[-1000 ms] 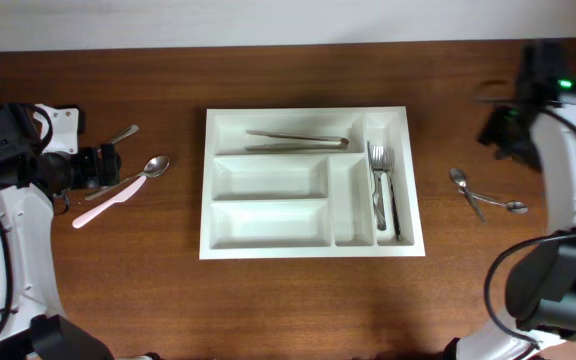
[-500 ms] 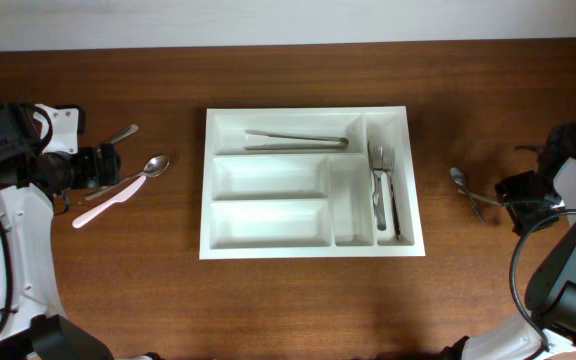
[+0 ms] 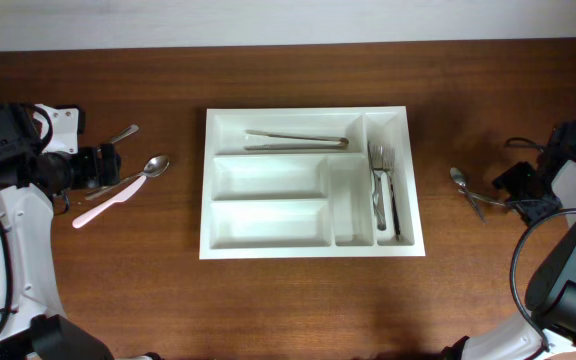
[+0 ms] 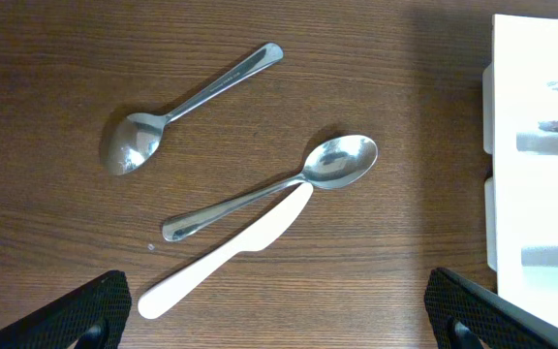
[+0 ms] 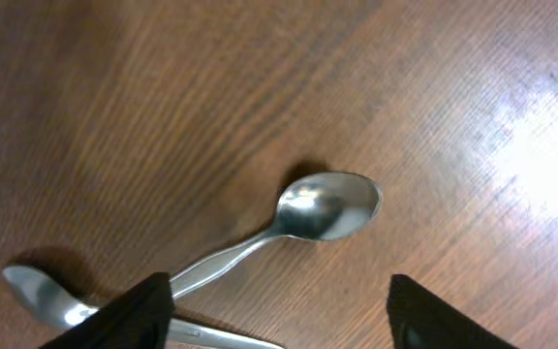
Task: Pack container
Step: 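Move the right gripper right toward the two silver spoons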
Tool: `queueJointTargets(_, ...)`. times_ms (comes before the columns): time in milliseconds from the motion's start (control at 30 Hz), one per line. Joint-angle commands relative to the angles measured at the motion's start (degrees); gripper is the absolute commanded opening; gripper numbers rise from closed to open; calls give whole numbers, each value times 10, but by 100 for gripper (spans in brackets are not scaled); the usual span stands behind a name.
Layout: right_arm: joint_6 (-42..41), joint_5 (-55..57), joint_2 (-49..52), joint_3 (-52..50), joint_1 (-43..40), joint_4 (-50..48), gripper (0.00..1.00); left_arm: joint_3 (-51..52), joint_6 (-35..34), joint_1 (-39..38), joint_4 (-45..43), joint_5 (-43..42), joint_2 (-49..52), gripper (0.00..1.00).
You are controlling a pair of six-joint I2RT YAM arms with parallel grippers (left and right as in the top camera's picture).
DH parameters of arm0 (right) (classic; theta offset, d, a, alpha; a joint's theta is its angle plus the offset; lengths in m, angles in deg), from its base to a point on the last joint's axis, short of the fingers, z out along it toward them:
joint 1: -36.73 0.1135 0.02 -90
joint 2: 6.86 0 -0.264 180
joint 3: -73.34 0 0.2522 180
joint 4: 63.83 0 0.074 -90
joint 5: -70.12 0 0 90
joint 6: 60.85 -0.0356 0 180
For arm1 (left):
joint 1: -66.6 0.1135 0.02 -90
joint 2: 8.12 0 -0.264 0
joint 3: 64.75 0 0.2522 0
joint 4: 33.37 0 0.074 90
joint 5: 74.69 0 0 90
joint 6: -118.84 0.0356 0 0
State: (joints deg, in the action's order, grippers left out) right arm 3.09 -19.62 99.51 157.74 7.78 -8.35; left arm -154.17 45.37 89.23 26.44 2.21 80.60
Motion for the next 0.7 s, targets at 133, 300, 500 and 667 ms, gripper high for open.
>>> queueJointTargets(133,147,-122,2,-3,-52,-2,77,-11,7,2,-1,-6,4,99)
queueJointTargets(300,243,-249,2,-3,-140,-2,79,-11,7,2,-1,-6,4,99)
queueJointTargets(500,312,-318,9,-3,-180,-4,80,-11,7,2,-1,-6,4,99)
queueJointTargets(667,330,-315,47,-3,-156,-7,86,-11,7,2,-1,-6,4,99)
